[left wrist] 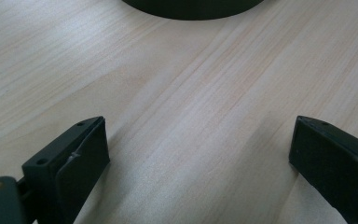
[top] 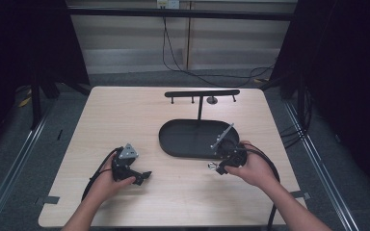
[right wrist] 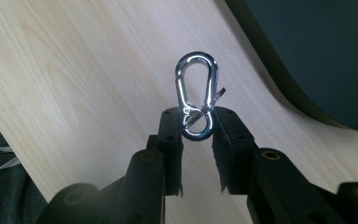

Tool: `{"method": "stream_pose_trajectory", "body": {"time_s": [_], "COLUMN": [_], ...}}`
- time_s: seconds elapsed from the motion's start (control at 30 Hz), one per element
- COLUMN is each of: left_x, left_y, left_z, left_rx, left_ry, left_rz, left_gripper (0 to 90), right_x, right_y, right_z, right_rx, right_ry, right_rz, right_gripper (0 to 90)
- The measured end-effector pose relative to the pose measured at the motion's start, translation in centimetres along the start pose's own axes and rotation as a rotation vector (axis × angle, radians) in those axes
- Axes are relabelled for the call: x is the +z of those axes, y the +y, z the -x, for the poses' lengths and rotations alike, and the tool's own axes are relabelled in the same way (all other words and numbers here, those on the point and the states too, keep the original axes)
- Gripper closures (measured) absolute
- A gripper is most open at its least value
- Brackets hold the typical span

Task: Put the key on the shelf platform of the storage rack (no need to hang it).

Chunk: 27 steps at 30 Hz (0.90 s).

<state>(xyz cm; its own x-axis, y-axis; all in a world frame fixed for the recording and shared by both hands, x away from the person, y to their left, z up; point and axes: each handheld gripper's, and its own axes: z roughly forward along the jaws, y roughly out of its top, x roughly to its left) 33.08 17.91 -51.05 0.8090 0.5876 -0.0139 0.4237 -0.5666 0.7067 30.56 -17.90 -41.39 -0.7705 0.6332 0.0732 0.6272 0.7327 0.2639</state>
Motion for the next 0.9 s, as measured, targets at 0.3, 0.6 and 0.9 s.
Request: {"method": "stream_pose_trajectory", "body": {"time_s": [0.3,0.6,0.9], "left_x": [0.0,0.0,0.0], "left_y": [0.0,0.0,0.0], "left_z": [0.0,0.0,0.0], "left_rx": [0.000,0.001,0.000], "left_ry": [0.000,0.000,0.000], "left_rz": [0.000,0.000,0.000], "left_gripper": [4.3,4.3,4.3], "right_x": [-0.4,-0.7,-1.2], "right_y": [0.5,0.9,1.5], "right_z": [0.5,0.8,1.2], "right_rx": [0.019,0.024,0.036], "right_ry": [0.005,-0.003,-0.014], "right_rz": [0.014,0.007,0.013], "right_gripper": [73.3,73.2,73.3]}}
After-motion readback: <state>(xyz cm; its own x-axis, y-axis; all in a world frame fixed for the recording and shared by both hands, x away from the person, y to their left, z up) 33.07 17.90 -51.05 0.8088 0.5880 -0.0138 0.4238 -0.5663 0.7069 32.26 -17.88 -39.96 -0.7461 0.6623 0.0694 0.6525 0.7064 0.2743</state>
